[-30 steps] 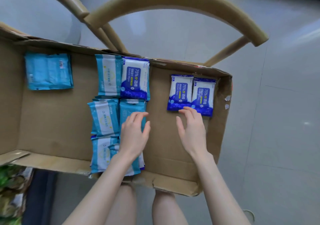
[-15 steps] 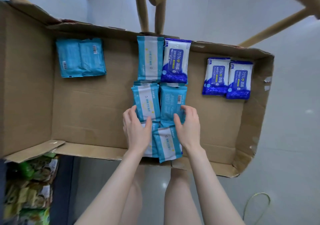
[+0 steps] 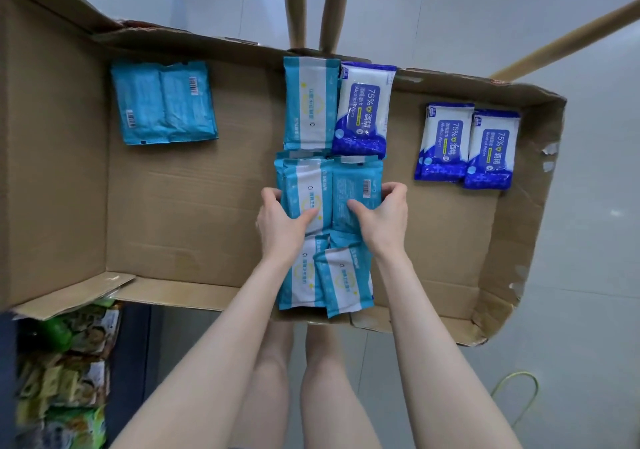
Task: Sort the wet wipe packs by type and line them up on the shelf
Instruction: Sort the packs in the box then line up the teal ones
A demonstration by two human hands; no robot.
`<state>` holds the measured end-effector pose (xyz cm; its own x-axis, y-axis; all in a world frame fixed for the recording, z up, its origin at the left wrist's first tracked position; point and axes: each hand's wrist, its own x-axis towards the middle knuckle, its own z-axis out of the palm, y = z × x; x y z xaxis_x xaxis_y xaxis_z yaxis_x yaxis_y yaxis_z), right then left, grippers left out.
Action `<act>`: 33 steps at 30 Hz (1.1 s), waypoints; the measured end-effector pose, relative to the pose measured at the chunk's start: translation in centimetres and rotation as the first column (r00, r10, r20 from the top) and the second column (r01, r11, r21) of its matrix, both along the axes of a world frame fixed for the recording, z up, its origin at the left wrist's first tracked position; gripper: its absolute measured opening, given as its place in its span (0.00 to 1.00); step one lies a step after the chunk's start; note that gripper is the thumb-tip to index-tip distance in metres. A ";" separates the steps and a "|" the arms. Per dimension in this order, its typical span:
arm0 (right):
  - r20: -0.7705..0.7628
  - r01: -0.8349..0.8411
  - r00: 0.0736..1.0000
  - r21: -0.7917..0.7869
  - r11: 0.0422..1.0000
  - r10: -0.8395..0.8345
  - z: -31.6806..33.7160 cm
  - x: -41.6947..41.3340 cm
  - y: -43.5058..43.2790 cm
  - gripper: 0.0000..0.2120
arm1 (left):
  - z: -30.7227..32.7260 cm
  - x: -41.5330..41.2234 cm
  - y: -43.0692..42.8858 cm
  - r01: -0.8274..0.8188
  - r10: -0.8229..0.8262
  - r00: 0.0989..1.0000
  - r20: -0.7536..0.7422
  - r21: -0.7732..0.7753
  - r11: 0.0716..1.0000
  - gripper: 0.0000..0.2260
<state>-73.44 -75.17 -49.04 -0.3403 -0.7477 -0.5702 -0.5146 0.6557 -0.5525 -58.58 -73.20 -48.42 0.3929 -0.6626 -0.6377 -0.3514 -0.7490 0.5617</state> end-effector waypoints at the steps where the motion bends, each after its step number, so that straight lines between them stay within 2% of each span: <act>1: 0.019 0.007 1.000 0.003 1.000 -0.007 0.0 0.0 -0.1 0.24 | 0.2 0.0 0.0 -0.011 0.011 0.999 -0.031 0.002 1.000 0.20; 4: 0.066 -0.046 0.997 0.015 0.999 0.045 0.3 0.0 -0.5 0.23 | 0.4 0.3 -0.3 0.012 -0.014 0.995 -0.103 -0.023 1.000 0.16; 7: 0.227 0.014 0.974 -0.066 0.998 0.001 1.8 0.1 -0.9 0.15 | 1.6 0.9 -0.3 -0.046 0.024 0.972 -0.235 -0.091 0.995 0.10; 11: 0.480 0.122 0.876 -0.128 0.984 -0.046 4.4 0.5 -1.5 0.12 | 4.1 2.5 -0.5 -0.206 0.120 0.921 -0.371 -0.201 0.958 0.12; 15: 0.639 0.145 0.765 -0.052 0.988 -0.078 5.9 3.4 -0.9 0.09 | 5.5 5.3 0.3 -0.287 0.175 0.876 -0.450 -0.194 0.938 0.13; 19: 0.647 0.114 0.759 -0.014 0.993 -0.078 6.0 7.4 -0.1 0.08 | 5.7 8.9 1.1 -0.369 0.258 0.813 -0.522 -0.120 0.922 0.13; 24: 0.572 0.062 0.818 0.020 0.998 -0.062 4.3 13.4 0.7 0.08 | 4.2 13.3 1.7 -0.414 0.335 0.833 -0.441 -0.093 0.906 0.09; 28: 0.515 0.047 0.854 0.065 0.997 -0.074 2.0 18.1 0.4 0.13 | 1.8 17.5 1.1 -0.306 0.269 0.910 -0.315 -0.075 0.949 0.09; 33: 0.429 0.020 0.902 0.088 0.996 -0.055 -1.3 24.0 -0.4 0.14 | -1.7 23.6 -0.1 -0.169 0.168 0.962 -0.215 0.012 0.986 0.10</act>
<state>-49.42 -75.54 -50.33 -0.0751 -0.6854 -0.7243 -0.2125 0.7206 -0.6599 -34.99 -73.26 -50.15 0.3539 -0.6029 -0.7151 -0.0916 -0.7832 0.6150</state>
